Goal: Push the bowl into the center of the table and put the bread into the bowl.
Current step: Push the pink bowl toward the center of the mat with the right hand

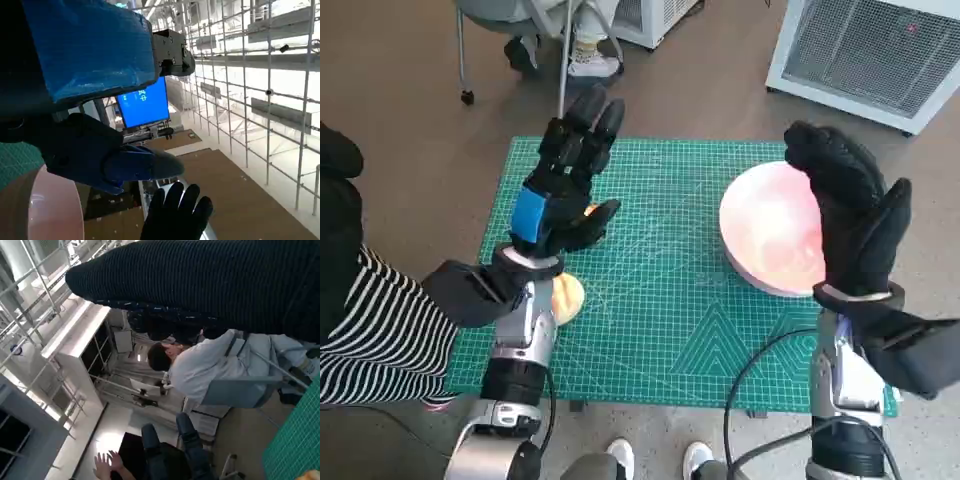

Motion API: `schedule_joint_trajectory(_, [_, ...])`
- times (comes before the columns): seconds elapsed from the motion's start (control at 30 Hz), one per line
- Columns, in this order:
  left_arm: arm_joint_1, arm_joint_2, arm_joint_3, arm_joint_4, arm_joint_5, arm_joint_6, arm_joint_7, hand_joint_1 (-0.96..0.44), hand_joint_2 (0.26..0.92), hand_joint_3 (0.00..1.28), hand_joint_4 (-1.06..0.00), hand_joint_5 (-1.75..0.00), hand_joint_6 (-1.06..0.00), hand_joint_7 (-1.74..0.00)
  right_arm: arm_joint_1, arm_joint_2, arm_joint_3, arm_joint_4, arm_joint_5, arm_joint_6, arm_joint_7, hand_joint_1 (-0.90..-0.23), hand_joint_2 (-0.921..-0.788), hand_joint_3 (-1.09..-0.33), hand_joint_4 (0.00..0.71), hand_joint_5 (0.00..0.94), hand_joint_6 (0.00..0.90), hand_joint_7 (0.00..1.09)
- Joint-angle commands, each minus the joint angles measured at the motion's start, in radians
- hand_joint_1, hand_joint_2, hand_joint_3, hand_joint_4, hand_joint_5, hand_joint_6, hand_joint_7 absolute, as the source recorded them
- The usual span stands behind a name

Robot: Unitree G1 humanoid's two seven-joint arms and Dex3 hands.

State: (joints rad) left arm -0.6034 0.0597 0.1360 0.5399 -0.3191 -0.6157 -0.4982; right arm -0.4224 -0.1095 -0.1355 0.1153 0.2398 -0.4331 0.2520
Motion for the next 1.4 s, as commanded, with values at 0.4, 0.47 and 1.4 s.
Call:
schedule_joint_trajectory(0.4, [0.018, 0.004, 0.0, -0.02, -0.001, 0.016, -0.006, -0.61, 0.921, 0.32, -0.13, 0.0, 0.0, -0.42, 0.035, 0.015, 0.005, -0.009, -0.002, 0.011, -0.01, -0.676, -0.921, -0.714, 0.188, 0.001, 0.14, 0.36])
schedule_joint_trajectory(0.47, [0.02, 0.005, -0.001, -0.023, 0.0, 0.017, -0.007, -0.61, 0.921, 0.32, -0.13, 0.0, 0.0, -0.42, 0.035, 0.016, 0.006, -0.008, -0.002, 0.012, -0.011, -0.675, -0.921, -0.714, 0.188, 0.001, 0.138, 0.35])
schedule_joint_trajectory(1.4, [0.042, 0.012, 0.002, -0.048, 0.007, 0.028, 0.017, -0.6, 0.921, 0.32, -0.13, 0.0, -0.01, -0.42, 0.09, -0.07, -0.139, 0.015, 0.067, -0.016, -0.005, -0.656, -0.921, -0.782, 0.141, 0.0, 0.07, 0.41])
